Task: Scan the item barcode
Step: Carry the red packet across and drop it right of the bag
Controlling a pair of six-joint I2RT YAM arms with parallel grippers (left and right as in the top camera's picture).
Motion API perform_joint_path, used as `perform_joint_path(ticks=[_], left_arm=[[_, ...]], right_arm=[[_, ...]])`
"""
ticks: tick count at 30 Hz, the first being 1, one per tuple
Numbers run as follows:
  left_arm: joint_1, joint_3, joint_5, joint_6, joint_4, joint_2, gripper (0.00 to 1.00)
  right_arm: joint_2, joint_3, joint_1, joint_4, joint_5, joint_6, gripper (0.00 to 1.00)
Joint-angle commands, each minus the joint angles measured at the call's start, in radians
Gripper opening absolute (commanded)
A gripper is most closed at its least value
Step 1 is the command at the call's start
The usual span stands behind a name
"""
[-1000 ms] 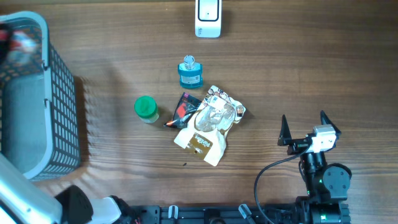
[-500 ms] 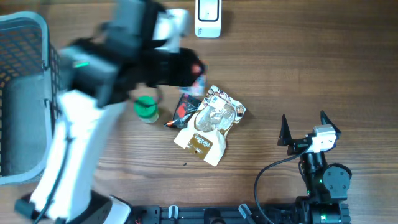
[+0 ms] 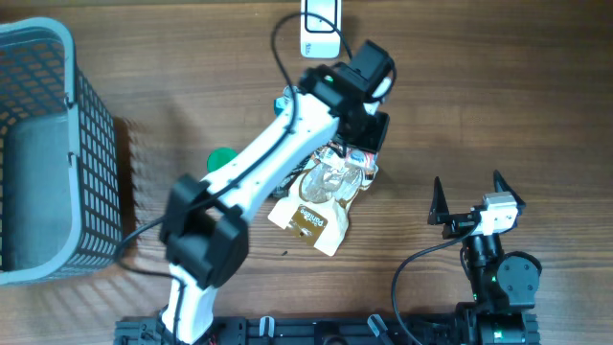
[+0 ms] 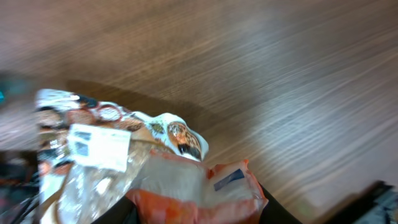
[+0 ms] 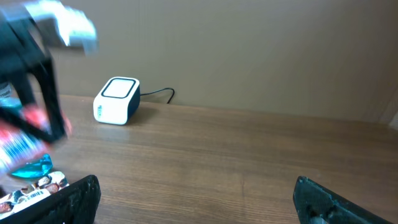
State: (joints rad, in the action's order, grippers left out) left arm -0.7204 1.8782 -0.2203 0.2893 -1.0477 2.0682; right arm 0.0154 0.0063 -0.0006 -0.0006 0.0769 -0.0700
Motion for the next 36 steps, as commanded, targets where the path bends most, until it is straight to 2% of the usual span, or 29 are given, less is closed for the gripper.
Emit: perform_joint_path(ticks=[1, 5, 10, 14, 17, 21, 25, 27, 28, 29, 33, 36], left_arm=[[-0.045, -0.007, 0.009, -0.052, 0.035, 0.085, 0.38], [-0.096, -0.007, 0.010, -0.246, 0.109, 0.138, 0.42], [-0.109, -0.008, 0.006, -0.370, 0.179, 0.141, 0.41], [-0.109, -0.008, -0.059, -0.503, 0.189, 0.141, 0.39], [-0.108, -0.010, -0.059, -0.531, 0.208, 0.141, 0.40], [-0.108, -0.017, -0.050, -0.574, 0.249, 0.160, 0.52], [-0.087, -0.017, -0.043, -0.574, 0.268, 0.212, 0.52], [-0.076, -0.017, -0.044, -0.573, 0.267, 0.222, 0.69], [-0.073, -0.016, -0.044, -0.573, 0.269, 0.222, 0.92], [-0.072, -0.015, -0.043, -0.573, 0.274, 0.214, 1.00], [-0.066, -0.014, -0.043, -0.570, 0.278, 0.167, 1.00], [-0.066, -0.005, -0.043, -0.565, 0.274, 0.107, 1.00]], right_arm=[[-0.006, -0.001, 0.002, 0.003, -0.009, -0.008, 1.00], [-0.006, -0.001, 0.002, 0.003, -0.009, -0.008, 1.00], [-0.006, -0.001, 0.002, 0.003, -0.009, -0.008, 1.00], [-0.006, -0.001, 0.002, 0.003, -0.009, -0.008, 1.00], [-0.006, -0.001, 0.001, 0.003, -0.011, -0.009, 1.00], [-0.006, -0.001, 0.001, 0.044, -0.013, -0.005, 1.00], [-0.006, 0.007, 0.001, 0.053, -0.018, -0.005, 1.00], [-0.006, 0.023, 0.001, 0.052, 0.015, -0.009, 1.00], [-0.006, 0.040, 0.001, 0.051, 0.021, -0.006, 1.00], [-0.006, 0.057, 0.001, 0.051, 0.021, -0.004, 1.00], [-0.006, 0.149, 0.001, -0.011, 0.021, 0.063, 1.00], [-0.006, 0.282, 0.001, -0.268, 0.034, 0.100, 1.00]])
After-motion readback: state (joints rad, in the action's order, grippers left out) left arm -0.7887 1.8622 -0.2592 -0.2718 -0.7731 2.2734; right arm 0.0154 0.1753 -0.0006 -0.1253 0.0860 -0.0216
